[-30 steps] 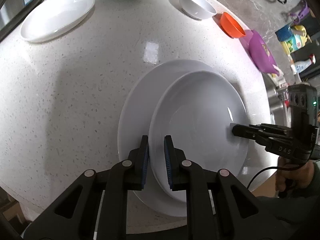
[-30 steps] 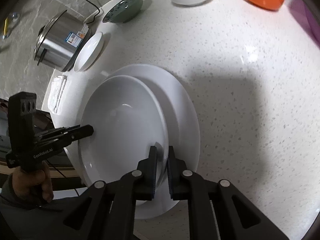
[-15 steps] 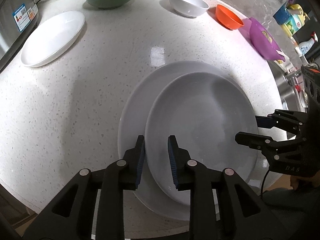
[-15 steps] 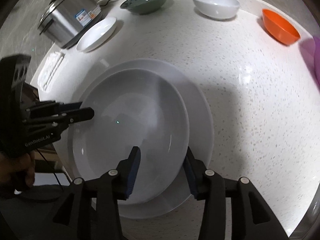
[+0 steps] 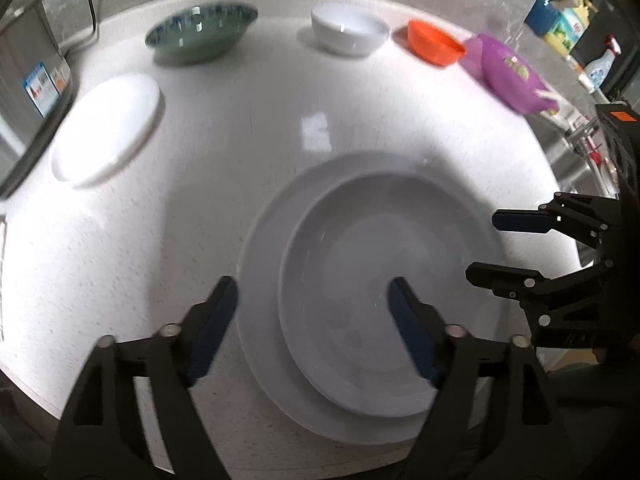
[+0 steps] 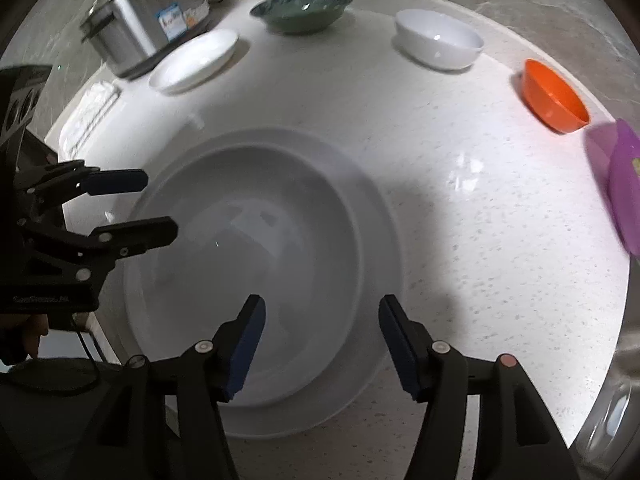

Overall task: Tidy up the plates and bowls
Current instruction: 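Open both grippers and pull them back from the stacked plates, then move both grippers to the small white plate beside the rice cooker, then close both grippers on the small white plate rim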

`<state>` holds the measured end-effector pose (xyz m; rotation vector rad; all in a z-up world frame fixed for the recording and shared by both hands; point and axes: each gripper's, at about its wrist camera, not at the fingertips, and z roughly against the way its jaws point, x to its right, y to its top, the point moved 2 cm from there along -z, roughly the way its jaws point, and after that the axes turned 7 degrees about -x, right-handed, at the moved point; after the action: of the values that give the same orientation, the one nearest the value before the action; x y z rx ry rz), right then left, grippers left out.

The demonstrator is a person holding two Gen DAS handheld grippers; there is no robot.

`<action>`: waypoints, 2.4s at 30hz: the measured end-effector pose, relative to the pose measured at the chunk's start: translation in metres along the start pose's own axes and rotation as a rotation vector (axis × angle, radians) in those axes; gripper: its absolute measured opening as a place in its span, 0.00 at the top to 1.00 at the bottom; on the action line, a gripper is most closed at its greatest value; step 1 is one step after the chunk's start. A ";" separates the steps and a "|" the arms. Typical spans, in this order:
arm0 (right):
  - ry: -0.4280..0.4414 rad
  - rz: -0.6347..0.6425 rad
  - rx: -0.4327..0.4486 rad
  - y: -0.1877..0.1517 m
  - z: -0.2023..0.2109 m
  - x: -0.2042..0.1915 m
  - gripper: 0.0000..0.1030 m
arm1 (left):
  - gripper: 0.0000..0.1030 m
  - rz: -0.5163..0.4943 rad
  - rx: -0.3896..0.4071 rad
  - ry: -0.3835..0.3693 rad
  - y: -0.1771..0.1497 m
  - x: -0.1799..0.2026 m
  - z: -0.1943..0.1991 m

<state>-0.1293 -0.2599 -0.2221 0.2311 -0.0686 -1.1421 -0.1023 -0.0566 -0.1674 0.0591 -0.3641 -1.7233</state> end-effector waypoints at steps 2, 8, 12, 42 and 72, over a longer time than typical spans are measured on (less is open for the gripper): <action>0.028 -0.018 0.037 0.001 0.012 0.006 0.30 | 0.04 -0.009 0.064 0.016 0.006 -0.001 0.018; 0.381 -0.242 0.207 0.020 0.053 0.063 0.11 | 0.00 -0.012 0.148 0.149 0.039 -0.034 0.060; 0.470 -0.341 0.298 0.050 0.078 0.097 0.08 | 0.01 0.025 0.229 0.189 0.076 -0.071 0.098; 0.547 -0.392 0.207 0.234 -0.008 -0.044 0.36 | 0.13 0.246 0.109 -0.068 0.075 -0.310 0.040; 0.506 -0.297 -0.006 0.280 -0.108 -0.068 0.76 | 0.68 0.236 -0.043 -0.040 0.124 -0.323 -0.043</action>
<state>0.1112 -0.0720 -0.2624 0.5316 0.4290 -1.3466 0.0875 0.2299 -0.2268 -0.0478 -0.3491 -1.5000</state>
